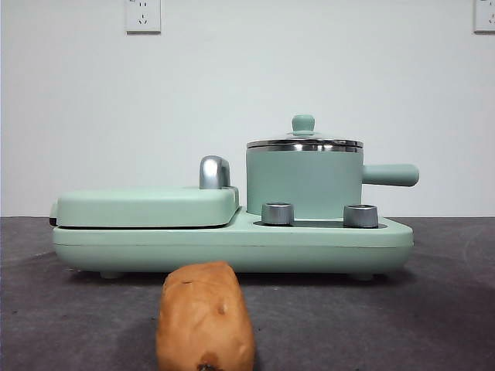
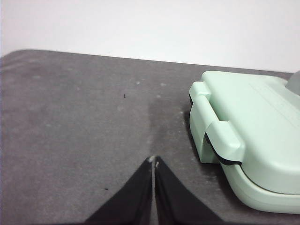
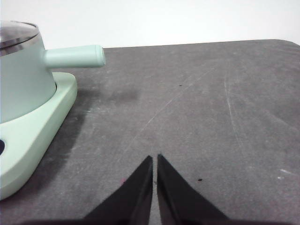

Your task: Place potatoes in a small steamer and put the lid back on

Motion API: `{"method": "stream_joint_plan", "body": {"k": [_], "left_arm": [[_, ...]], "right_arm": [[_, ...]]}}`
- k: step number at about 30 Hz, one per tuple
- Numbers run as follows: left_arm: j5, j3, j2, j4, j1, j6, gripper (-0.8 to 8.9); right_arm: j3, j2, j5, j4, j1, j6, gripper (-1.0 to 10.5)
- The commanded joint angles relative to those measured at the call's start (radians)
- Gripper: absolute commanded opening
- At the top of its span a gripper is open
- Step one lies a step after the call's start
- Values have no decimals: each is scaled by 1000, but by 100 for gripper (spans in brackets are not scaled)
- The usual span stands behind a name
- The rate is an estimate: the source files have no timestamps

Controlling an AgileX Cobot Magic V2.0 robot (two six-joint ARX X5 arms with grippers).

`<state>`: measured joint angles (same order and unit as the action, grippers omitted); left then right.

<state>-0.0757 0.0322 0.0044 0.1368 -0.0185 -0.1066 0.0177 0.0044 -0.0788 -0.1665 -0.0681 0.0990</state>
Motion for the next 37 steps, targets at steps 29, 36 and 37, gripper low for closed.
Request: {"method": "stream_joint_plan", "body": {"k": [29,36,37], "left_arm": [[-356,532,420,212,43,-263,6],[-442,771,589,327,83,-182,7],[-449,795,605,342,89,-173,7]], "right_arm": [[660,268,-356,-436,1,229,13],[819,410,-625,-533,1,167,13],[836,427,-645,-548,1,158,13]]}}
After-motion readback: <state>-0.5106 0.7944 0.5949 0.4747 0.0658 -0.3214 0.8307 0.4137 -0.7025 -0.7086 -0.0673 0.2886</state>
